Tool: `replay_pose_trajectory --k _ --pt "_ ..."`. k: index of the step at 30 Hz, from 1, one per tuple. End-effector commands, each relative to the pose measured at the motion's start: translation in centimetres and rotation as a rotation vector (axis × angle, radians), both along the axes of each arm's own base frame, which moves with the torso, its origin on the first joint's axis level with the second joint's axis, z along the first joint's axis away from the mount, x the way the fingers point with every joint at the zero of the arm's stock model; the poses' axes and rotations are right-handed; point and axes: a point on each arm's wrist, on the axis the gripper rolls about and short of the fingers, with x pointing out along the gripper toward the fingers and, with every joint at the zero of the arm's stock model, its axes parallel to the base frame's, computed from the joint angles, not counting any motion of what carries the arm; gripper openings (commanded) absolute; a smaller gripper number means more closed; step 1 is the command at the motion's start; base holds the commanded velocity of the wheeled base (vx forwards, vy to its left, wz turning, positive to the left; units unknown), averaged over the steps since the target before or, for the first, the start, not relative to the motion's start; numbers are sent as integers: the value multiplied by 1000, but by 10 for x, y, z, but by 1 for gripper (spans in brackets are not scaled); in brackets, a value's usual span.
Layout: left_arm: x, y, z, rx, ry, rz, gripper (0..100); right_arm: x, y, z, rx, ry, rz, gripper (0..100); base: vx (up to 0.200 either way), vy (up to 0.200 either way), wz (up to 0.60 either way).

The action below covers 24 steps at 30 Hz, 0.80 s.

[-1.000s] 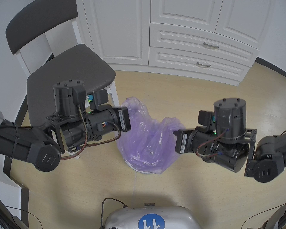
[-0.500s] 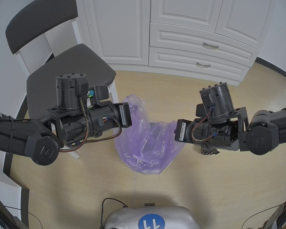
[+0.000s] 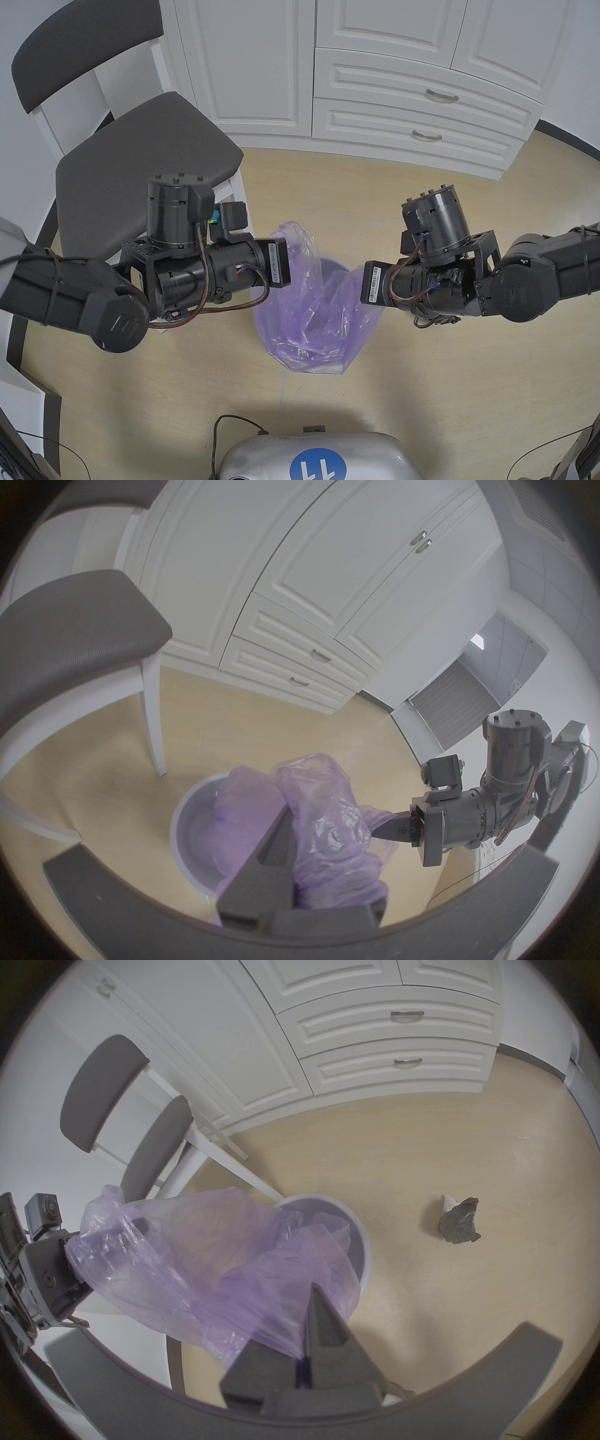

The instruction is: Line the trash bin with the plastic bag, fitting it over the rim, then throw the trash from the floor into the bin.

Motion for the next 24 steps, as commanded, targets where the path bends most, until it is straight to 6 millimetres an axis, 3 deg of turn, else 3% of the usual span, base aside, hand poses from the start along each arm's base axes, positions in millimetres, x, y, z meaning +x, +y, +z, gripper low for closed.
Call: replay_pose_trajectory --k 1,9,12,14,15,19,21,22,24 --pt "10 -5 -18 28 39 3 0 12 1 -19 -36 36 -13 0 0 0 0" --pt "33 -8 -40 49 75 31 0 33 4 -44 -39 86 -11 0 0 0 0" --pt "51 -8 -57 61 98 54 0 48 6 -66 -43 98 -26 0 0 0 0" --pt "52 -9 -59 61 100 54 0 49 6 -67 -41 98 -29 0 0 0 0" --pt "64 -11 -73 69 117 66 0 58 9 -79 -23 77 -38 0 0 0 0" --pt "80 -13 -91 77 140 84 0 72 12 -100 21 59 -66 0 0 0 0" --pt "80 -13 -91 77 140 84 0 72 12 -100 21 59 -66 0 0 0 0" --pt "91 -12 -102 82 156 99 0 83 9 -115 39 50 -80 0 0 0 0" --pt "96 -12 -109 78 167 108 0 90 8 -120 54 43 -89 0 0 0 0"
